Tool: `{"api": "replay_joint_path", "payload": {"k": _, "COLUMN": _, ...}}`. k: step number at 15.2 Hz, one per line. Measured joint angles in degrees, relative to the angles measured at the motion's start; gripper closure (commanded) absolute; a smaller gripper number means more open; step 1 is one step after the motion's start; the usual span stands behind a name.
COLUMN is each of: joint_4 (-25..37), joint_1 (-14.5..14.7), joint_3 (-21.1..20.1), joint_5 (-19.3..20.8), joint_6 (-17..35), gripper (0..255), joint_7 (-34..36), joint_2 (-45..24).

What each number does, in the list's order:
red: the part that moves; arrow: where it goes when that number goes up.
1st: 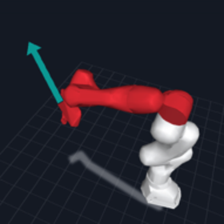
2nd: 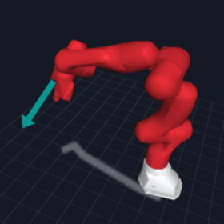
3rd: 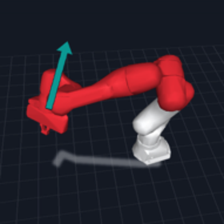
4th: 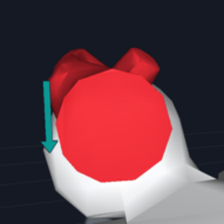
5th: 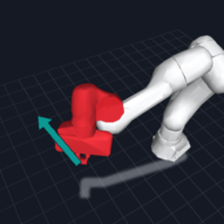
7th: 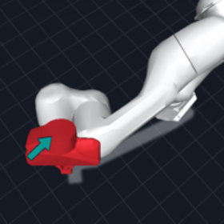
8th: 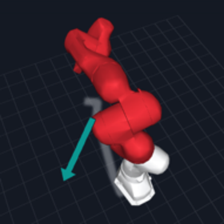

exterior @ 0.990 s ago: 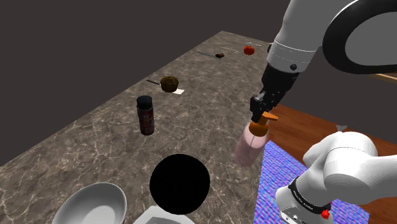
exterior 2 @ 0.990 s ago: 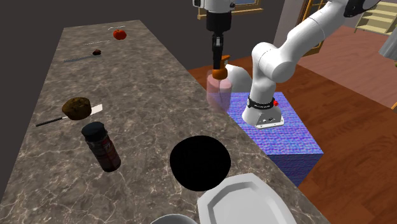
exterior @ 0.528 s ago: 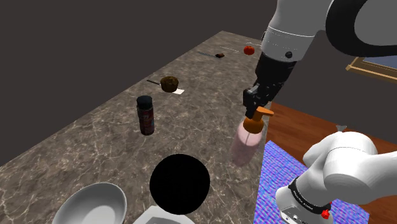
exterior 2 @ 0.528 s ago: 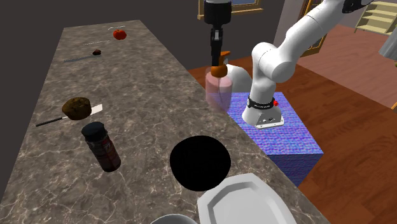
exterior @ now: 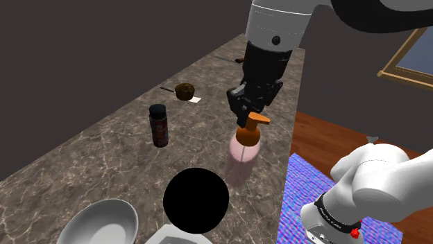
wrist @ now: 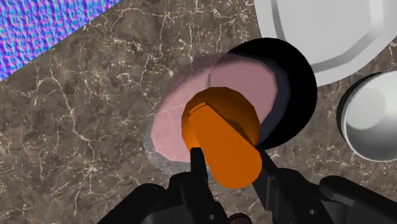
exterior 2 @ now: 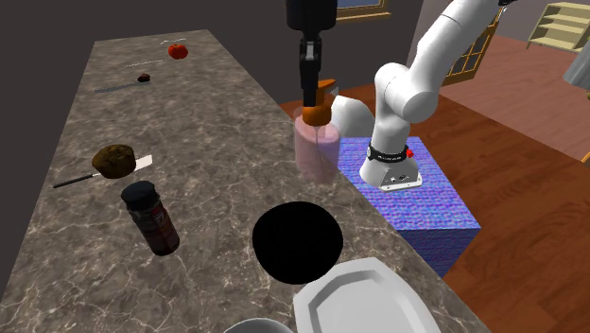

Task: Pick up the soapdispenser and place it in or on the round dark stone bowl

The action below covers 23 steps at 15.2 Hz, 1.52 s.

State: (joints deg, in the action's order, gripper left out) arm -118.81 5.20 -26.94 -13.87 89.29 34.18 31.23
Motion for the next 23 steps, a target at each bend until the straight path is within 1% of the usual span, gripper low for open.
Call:
{"api": "replay_joint_path", "payload": {"k": 5, "joint_4": 12.26, "joint_1": -1.22, "joint_3": -6.94, "joint_5": 2.28, "joint_6": -0.86, "gripper": 255, "joint_7": 7.62, "joint_2": -10.98}}
{"api": "replay_joint_path", "payload": {"k": 7, "joint_4": 18.88, "joint_1": -1.63, "joint_3": -10.42, "joint_5": 4.74, "joint_6": -1.86, "gripper": 255, "joint_7": 11.47, "joint_2": -16.98}}
{"api": "replay_joint_path", "payload": {"k": 8, "joint_4": 20.06, "joint_1": -1.63, "joint_3": -11.19, "joint_5": 5.34, "joint_6": -1.81, "gripper": 255, "joint_7": 12.5, "joint_2": -18.31}}
{"api": "replay_joint_path", "payload": {"k": 10, "joint_4": 19.81, "joint_1": -1.55, "joint_3": -11.79, "joint_5": 5.69, "joint_6": -0.79, "gripper": 255, "joint_7": 13.22, "joint_2": -19.14}}
{"api": "replay_joint_path", "payload": {"k": 23, "joint_4": 8.34, "joint_1": -0.97, "joint_3": -12.06, "joint_5": 4.36, "joint_6": 9.09, "gripper": 255, "joint_7": 12.26, "joint_2": -17.24}}
